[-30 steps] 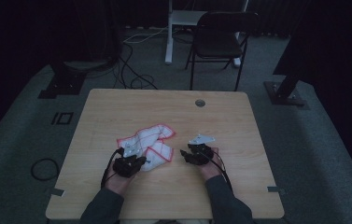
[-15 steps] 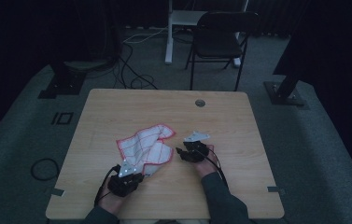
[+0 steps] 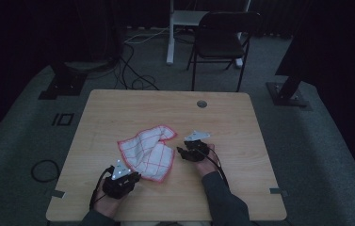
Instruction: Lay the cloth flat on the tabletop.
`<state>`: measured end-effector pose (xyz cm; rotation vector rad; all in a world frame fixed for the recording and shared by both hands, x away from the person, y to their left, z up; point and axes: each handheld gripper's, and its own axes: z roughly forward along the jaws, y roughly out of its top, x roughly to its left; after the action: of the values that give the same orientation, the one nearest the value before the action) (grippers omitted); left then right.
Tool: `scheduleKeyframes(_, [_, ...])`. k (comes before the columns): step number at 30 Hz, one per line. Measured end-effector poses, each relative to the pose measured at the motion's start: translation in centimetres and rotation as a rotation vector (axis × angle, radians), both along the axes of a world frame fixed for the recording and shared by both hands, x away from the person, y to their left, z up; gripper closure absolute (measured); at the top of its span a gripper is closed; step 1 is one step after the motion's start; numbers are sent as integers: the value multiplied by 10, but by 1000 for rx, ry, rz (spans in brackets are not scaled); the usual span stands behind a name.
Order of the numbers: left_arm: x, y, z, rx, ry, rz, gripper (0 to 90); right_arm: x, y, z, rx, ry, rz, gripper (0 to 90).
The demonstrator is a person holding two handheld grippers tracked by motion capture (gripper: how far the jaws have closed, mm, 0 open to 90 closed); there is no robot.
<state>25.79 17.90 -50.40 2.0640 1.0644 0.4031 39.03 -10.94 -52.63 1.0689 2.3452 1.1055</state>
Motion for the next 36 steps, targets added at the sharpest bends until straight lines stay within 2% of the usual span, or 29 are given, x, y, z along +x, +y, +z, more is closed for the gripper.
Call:
scheduleKeyframes(3, [11, -13, 0, 8, -11, -7, 809, 3, 7, 0, -3, -3, 6, 579])
scheduleKeyframes(8, [17, -12, 9, -18, -39, 18, 808, 7, 11, -1, -5, -2, 5, 591])
scheduleKeyframes(11, [19, -18, 9, -3, -33, 6, 801, 13, 12, 1, -9, -7, -4, 596])
scheduleKeyframes(18, [28, -40, -1, 21, -10, -39, 777, 27, 14, 4, -12, -6, -25, 609])
scheduleKeyframes(22, [34, -51, -4, 30, 1, -53, 765, 37, 16, 4, 2, 13, -35, 599])
scheduleKeyframes(29, [45, -63, -10, 47, 29, -47, 759, 55, 21, 5, 19, 37, -68, 583])
scheduleKeyframes(33, [48, -68, -18, 65, 55, -62, 762, 68, 26, 1, 36, 70, -93, 551])
scheduleKeyframes(36, [49, -68, -25, 74, 80, -76, 786, 76, 28, -4, 49, 117, -107, 547])
